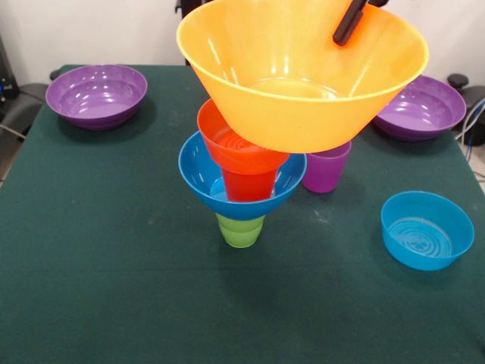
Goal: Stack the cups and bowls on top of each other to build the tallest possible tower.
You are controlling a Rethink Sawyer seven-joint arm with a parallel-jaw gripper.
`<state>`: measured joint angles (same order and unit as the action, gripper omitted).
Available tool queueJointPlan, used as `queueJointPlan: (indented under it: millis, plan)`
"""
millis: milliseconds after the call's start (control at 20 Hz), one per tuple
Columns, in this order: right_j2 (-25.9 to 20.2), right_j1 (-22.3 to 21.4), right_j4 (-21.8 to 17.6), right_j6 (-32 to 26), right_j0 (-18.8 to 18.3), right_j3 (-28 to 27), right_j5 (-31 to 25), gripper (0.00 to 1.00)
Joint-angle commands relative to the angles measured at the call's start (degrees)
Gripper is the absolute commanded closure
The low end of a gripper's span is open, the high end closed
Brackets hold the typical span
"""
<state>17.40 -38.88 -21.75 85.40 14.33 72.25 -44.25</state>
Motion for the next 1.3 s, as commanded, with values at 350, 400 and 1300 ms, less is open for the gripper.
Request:
queueJointPlan:
  millis: [350, 400, 1300]
  plan:
    - [-2.55, 0.79, 0.92, 11.96, 0.21, 7.88, 5.76, 1.0]
    - [-2.47, 0.78, 0.86, 12.09, 0.23, 8.05, 5.86, 1.0]
    - [1.17, 0.88, -1.7, 14.2, 2.98, 10.1, 4.44, 1.0]
